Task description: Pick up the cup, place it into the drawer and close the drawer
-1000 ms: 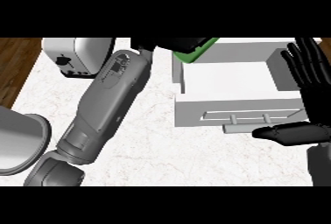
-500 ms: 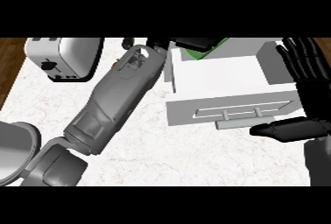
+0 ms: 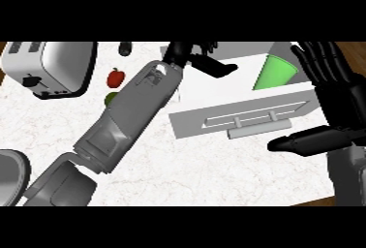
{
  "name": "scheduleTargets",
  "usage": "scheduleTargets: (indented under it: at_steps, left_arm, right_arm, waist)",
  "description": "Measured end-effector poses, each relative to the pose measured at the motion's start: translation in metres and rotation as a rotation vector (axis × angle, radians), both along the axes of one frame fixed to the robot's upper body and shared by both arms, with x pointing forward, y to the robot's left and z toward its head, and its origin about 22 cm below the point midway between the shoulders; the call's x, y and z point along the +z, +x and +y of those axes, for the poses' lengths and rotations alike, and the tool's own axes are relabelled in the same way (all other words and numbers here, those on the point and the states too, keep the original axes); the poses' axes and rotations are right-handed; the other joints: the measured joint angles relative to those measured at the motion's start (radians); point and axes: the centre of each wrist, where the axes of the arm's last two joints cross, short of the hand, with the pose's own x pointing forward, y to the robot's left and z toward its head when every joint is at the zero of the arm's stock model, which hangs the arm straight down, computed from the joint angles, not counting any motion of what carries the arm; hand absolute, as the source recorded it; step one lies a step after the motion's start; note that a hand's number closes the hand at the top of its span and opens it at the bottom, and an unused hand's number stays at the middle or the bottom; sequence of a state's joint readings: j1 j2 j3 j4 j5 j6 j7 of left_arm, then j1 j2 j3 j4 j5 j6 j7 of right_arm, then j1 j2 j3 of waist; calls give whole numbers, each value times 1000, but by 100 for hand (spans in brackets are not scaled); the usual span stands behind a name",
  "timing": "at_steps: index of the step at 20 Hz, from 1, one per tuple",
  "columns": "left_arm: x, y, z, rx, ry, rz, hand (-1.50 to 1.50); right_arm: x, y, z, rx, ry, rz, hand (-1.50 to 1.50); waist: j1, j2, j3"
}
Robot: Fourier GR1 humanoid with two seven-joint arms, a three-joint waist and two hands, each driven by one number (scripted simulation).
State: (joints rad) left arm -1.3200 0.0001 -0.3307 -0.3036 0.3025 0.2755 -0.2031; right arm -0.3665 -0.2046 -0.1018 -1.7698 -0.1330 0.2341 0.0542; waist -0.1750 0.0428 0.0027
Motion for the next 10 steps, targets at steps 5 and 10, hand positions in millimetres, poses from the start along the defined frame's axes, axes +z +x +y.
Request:
scheduleTargets:
  at_steps: [5, 10]
  left_arm:
    - [-9, -2, 3, -5, -74, 4, -150]
    - [-4, -4, 1, -40, -229, -28, -150]
  right_arm:
    - [6, 2, 13, 97, 8, -10, -150]
    - [7, 3, 33, 305, -8, 4, 150]
  waist:
    - [-26, 8, -1]
    - [-31, 9, -2]
